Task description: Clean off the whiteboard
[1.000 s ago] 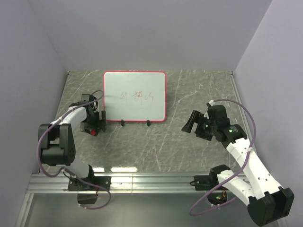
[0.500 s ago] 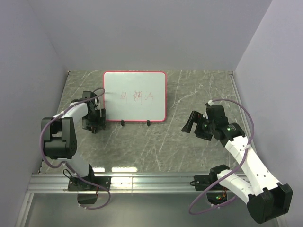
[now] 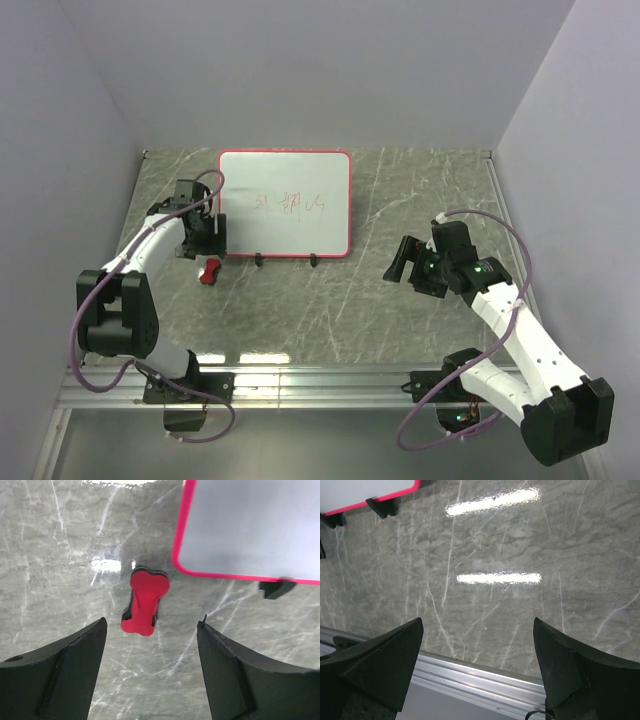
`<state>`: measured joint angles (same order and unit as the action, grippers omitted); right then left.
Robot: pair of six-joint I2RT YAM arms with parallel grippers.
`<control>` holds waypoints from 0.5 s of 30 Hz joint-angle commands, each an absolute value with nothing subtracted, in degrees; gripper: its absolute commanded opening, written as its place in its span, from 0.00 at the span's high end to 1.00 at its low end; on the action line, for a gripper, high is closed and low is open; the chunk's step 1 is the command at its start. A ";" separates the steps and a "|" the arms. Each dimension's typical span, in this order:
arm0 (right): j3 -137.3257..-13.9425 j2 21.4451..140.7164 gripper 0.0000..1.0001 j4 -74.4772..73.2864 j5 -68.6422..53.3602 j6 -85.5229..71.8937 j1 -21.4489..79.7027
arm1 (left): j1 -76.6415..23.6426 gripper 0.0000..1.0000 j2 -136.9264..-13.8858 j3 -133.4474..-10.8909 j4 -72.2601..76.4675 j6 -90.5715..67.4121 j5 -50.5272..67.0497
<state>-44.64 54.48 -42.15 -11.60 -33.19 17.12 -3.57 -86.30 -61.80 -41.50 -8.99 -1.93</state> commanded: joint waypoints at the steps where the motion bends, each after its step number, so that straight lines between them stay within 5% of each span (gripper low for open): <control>1: -45.00 54.40 0.03 -40.52 -11.07 -32.08 17.49 | -3.43 0.22 -88.49 -60.91 -41.40 -6.68 -3.51; 15: -45.62 53.79 0.03 -42.10 -9.05 -30.50 17.49 | -3.25 0.32 -93.51 -56.69 -36.56 -6.50 -4.83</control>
